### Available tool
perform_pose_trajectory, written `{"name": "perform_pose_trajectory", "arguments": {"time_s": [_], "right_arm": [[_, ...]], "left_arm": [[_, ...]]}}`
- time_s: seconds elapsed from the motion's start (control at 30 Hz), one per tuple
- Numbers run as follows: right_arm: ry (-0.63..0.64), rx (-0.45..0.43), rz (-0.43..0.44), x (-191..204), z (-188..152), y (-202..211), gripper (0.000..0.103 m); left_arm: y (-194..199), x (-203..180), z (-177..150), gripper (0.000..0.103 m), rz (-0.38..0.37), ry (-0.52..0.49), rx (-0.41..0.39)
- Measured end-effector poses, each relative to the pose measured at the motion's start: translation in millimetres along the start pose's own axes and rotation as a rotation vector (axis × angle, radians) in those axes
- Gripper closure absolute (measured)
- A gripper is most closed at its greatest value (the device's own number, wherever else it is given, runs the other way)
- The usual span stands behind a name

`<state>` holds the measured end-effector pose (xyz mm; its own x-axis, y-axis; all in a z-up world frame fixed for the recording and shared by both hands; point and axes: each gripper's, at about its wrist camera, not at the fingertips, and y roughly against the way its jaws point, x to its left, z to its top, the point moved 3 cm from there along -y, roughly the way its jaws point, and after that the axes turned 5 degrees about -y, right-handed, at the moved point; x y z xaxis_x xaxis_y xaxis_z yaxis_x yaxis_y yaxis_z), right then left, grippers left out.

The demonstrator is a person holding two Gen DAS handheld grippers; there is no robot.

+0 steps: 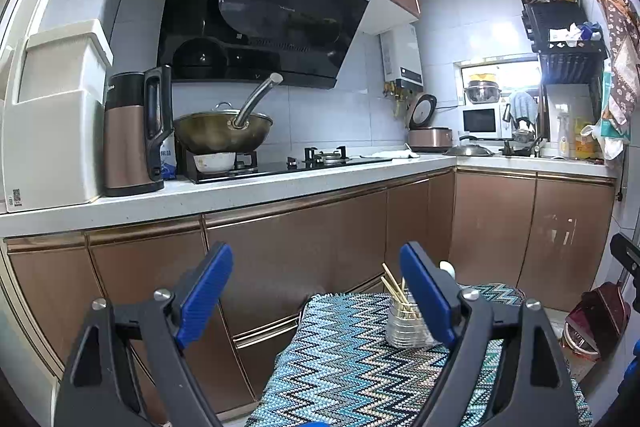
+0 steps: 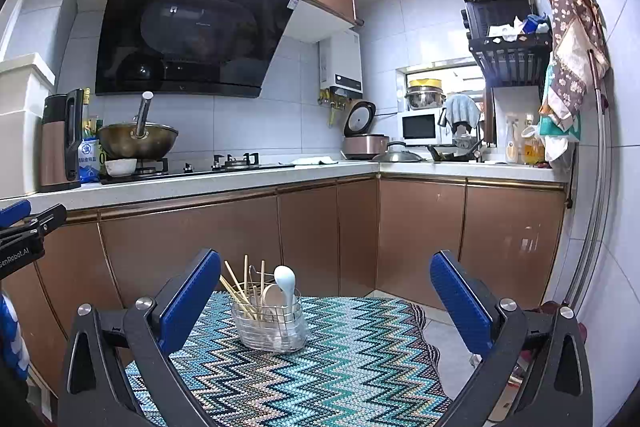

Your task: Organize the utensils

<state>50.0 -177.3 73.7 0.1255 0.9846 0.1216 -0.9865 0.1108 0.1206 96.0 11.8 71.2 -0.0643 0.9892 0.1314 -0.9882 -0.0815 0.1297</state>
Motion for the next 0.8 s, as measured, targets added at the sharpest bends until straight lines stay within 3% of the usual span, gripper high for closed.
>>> {"name": "perform_pose_trajectory", "arguments": {"time_s": [0.2, 0.8], "right_arm": [[0.011, -0.005, 0.001, 2, 2, 6, 0.000], [0.019, -0.010, -0.008, 1, 3, 15, 0.000]], "left_arm": [[9, 0, 2, 0.018, 0.020, -0.012, -0.037], [17, -1, 0, 0.018, -0.007, -0.023, -0.031]]}}
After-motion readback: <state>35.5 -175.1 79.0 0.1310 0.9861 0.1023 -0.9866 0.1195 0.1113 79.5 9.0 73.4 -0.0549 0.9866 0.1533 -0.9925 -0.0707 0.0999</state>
